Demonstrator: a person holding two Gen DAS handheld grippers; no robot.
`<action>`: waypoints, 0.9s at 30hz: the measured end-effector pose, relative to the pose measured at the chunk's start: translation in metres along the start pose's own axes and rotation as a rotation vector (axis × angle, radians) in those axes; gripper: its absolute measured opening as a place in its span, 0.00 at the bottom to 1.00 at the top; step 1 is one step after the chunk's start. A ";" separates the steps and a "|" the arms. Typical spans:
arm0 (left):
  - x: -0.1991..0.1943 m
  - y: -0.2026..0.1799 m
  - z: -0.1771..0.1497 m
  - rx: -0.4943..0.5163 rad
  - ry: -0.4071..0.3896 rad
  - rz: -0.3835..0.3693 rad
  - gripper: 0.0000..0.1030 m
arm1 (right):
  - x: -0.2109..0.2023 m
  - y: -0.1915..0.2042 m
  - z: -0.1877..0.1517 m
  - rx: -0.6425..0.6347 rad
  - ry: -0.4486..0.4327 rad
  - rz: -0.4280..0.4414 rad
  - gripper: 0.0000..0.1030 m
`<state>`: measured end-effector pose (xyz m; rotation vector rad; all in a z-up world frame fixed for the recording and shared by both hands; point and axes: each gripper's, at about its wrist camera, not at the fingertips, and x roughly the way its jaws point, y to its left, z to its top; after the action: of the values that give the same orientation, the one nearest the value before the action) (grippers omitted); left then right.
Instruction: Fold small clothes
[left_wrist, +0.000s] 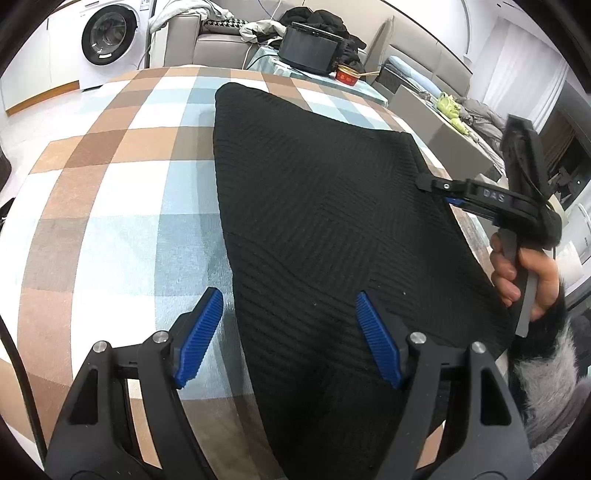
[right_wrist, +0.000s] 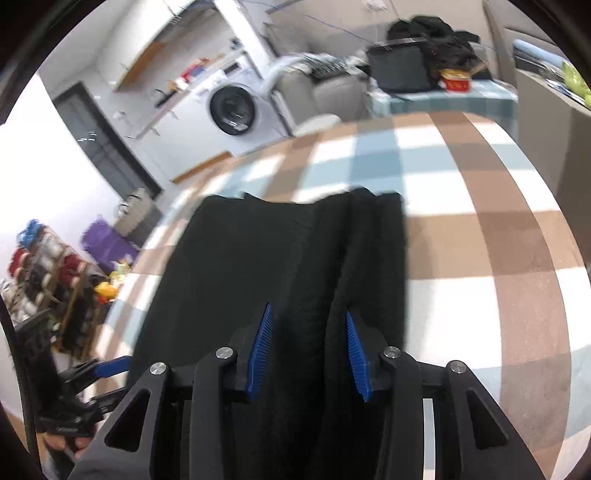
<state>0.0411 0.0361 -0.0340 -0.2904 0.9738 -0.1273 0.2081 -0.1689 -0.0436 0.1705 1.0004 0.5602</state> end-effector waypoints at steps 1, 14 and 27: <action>0.002 0.000 0.001 0.002 -0.001 0.000 0.70 | 0.005 -0.005 0.001 0.022 0.007 0.004 0.39; 0.012 -0.001 0.011 -0.025 -0.006 -0.006 0.70 | -0.003 -0.003 0.005 -0.048 -0.049 -0.100 0.10; 0.008 -0.012 -0.006 0.008 0.029 -0.050 0.70 | -0.063 -0.005 -0.076 0.073 0.065 0.019 0.46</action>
<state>0.0407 0.0216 -0.0402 -0.3065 0.9951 -0.1819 0.1208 -0.2142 -0.0394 0.2277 1.0838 0.5497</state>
